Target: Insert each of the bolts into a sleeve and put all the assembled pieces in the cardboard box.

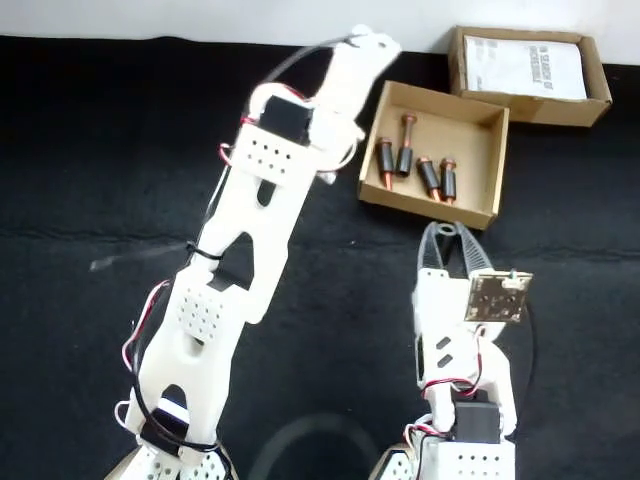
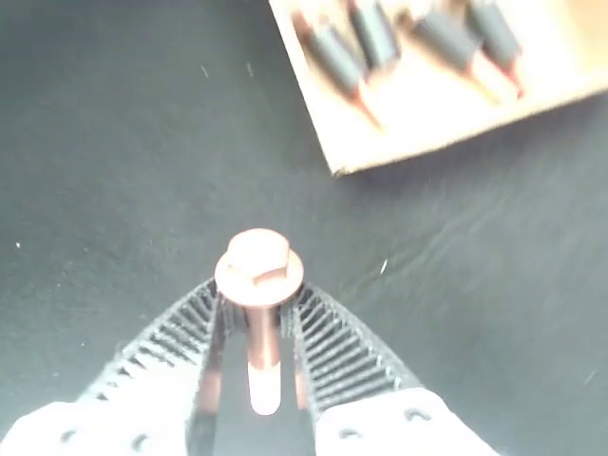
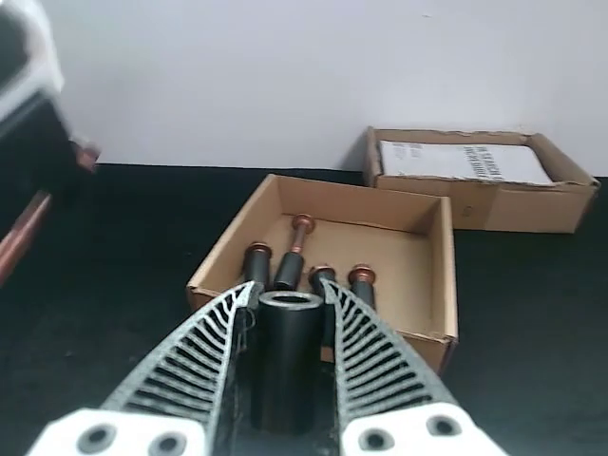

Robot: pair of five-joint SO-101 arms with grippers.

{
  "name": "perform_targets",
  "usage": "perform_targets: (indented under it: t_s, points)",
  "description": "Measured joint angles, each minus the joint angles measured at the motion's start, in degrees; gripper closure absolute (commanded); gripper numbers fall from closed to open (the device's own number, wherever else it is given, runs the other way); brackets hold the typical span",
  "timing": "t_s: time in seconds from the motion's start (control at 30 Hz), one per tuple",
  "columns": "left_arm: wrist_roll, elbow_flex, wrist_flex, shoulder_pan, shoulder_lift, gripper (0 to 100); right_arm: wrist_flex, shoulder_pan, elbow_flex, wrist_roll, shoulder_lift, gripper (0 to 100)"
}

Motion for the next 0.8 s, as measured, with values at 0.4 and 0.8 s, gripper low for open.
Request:
perform_targets:
  t_s: [0.4, 0.8]
  points:
    - [31.21, -13.01, -0.88, -0.18, -6.51, 99, -5.80, -3.96, 0.00, 0.00, 0.00, 99.2]
    - [24.35, -13.10, 2.81, 10.46, -27.16, 99, -5.80, -3.96, 0.00, 0.00, 0.00, 99.2]
